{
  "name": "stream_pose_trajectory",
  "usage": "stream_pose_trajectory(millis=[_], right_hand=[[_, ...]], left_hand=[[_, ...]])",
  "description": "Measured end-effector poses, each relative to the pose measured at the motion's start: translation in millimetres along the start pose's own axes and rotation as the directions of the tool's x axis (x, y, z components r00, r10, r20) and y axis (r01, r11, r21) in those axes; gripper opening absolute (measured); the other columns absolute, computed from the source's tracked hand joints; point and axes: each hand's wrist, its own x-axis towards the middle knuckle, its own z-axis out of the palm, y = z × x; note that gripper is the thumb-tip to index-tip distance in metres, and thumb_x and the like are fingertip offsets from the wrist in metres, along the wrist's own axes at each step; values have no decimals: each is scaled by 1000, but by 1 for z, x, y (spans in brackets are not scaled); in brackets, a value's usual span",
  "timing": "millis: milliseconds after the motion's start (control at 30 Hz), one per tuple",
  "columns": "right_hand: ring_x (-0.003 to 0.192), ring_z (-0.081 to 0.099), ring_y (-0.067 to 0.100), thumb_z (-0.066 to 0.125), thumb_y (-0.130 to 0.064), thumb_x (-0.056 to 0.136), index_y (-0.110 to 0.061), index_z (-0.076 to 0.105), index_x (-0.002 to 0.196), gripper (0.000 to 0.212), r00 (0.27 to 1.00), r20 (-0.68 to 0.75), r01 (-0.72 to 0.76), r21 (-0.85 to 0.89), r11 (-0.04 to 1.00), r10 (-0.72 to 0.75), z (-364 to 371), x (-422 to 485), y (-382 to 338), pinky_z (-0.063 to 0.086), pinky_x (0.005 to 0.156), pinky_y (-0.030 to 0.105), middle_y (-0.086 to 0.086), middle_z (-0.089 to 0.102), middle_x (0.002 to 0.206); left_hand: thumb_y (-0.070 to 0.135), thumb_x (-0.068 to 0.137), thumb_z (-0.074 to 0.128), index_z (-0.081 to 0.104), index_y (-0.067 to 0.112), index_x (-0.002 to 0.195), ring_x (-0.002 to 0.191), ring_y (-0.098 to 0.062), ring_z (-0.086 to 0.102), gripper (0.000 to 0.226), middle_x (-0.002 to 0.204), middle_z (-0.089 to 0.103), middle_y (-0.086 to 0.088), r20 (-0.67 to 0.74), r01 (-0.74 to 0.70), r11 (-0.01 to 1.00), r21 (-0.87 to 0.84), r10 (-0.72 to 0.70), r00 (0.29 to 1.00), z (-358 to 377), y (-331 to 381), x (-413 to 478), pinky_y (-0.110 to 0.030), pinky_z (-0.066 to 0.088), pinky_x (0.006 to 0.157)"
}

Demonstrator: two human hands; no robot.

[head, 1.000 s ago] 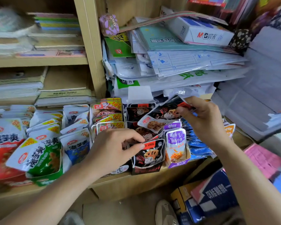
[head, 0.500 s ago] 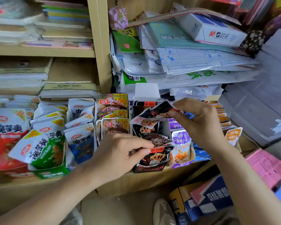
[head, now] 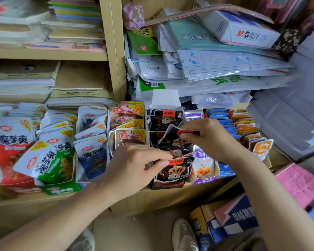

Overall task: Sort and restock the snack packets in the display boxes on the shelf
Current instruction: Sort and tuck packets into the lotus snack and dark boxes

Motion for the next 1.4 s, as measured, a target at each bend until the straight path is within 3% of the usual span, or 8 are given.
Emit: stream_pose_trajectory(millis=[133,233,333,533,833,967,1133,1400], right_hand=[[66,49,10,57,-19,103,-48,70,87,36,987,138,-101,86,991,88,1,2,4,38,63,27,9,59,70],[101,66,11,51,-19,105,-27,71,121,26,985,103,-157,208,965,138,-4,-9,6,49,82,26,-1,73,110],[106,66,15,58,-25,102,-21,68,121,22,991,36,-131,353,926,126,-7,-19,0,53,89,34,-11,70,120],[124,56,-4,66,-22,98,-27,71,127,30,998,-53,48,40,998,-46,10,-27,-2,47,101,18,-14,64,134],[107,68,4,67,-13,96,-14,78,106,15,983,-67,162,-91,983,-169,25,-38,-8,55,86,27,-4,77,110],[100,71,8,66,-16,97,-16,77,109,17,987,-57,144,-57,988,-147,25,-41,-10,57,82,32,-3,77,109],[86,68,13,54,-38,98,-18,75,101,30,995,47,86,-40,996,-84,21,-51,-13,54,73,40,-1,75,97],[117,57,-10,63,-27,99,-21,77,113,20,992,91,94,-43,995,-90,20,-56,-14,48,91,13,-9,71,125]], left_hand=[[23,91,74,80,24,103,91,4,70,14,100,76,16,-61,15,999,39,-13,998,0,-2,2,-25,60,75],[22,91,75,81,24,101,91,4,70,12,99,76,17,-59,12,999,51,-9,998,0,-4,4,-25,59,74],[24,91,73,81,25,99,88,4,70,12,97,76,18,-57,21,997,71,-17,998,1,-3,6,-22,58,73],[34,92,68,81,32,100,85,4,69,15,96,75,22,-88,116,991,60,-110,990,5,-2,13,-21,57,69],[45,84,66,80,33,90,74,-4,70,19,76,73,21,-49,194,979,-61,-197,979,-18,-32,38,-21,54,59],[41,86,72,79,37,99,82,-2,62,14,85,71,24,9,97,979,182,-100,995,-13,-45,54,-35,56,67],[44,84,69,76,40,109,91,-14,49,26,98,73,23,169,-100,948,302,50,984,-5,-45,72,-40,40,83],[58,80,68,72,51,110,98,-23,39,32,95,53,13,268,-51,907,419,-69,961,5,-48,86,-34,28,84]])
